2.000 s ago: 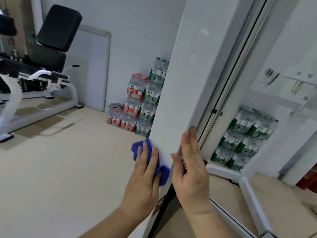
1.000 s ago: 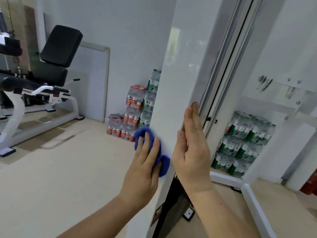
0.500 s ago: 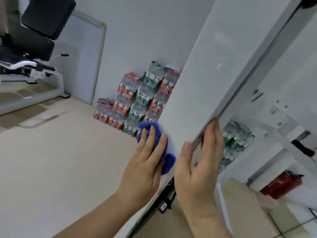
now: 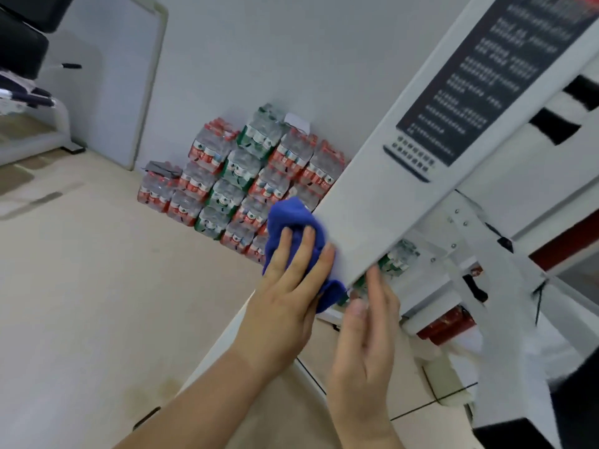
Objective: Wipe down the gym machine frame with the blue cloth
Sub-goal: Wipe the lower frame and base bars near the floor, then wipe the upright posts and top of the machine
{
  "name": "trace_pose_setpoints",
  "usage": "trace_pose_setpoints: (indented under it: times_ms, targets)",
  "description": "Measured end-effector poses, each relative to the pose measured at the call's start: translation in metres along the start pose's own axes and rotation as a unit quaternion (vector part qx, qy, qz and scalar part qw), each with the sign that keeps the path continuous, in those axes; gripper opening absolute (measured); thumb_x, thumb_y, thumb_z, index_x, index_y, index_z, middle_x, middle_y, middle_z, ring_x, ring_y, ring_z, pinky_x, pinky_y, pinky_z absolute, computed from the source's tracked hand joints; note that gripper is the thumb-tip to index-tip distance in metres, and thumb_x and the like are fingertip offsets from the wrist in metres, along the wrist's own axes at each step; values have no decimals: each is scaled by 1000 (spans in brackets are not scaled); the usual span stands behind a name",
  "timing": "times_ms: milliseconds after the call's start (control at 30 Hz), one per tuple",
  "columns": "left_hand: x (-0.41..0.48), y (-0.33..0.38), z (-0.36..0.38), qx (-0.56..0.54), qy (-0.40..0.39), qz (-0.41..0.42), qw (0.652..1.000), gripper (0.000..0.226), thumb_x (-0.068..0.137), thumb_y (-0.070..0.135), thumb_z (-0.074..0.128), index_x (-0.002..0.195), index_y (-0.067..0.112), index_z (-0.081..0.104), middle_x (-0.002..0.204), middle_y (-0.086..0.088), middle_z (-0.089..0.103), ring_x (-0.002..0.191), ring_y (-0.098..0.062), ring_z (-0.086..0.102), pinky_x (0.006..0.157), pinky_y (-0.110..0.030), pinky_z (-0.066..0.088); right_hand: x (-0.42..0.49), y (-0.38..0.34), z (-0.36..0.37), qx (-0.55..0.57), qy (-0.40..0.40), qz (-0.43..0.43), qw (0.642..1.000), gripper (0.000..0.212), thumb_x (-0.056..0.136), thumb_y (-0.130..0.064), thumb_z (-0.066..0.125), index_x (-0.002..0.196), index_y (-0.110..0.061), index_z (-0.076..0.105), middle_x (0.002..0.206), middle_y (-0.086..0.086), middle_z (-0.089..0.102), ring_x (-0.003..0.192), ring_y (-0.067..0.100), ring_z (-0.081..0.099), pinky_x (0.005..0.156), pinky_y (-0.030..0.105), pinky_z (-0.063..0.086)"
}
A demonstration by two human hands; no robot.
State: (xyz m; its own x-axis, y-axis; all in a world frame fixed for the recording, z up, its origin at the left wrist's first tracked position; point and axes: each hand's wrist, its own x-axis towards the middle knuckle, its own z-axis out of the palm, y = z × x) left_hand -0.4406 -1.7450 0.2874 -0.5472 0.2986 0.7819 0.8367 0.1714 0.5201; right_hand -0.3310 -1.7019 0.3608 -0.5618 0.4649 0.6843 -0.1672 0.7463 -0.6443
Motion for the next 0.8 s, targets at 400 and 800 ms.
trace_pose_setpoints:
  times_ms: [400, 800]
  targets:
    - [73, 57, -44, 6, -25, -28, 999, 73, 98, 14, 50, 162, 23, 15, 171, -6, 6, 156, -38, 5, 121, -51, 21, 77, -76, -42, 36, -9, 95, 995, 47, 104, -22, 47, 151, -31, 45, 145, -14, 55, 138, 10, 50, 109, 42, 47]
    - [147, 110, -93, 20, -62, -37, 997, 84, 98, 15, 61, 163, 27, 8, 171, 1, -2, 157, -29, 4, 116, -44, 36, 128, -120, -73, -55, -55, 59, 995, 51, 106, -27, 44, 155, -19, 38, 158, -13, 38, 148, -3, 30, 114, 43, 44]
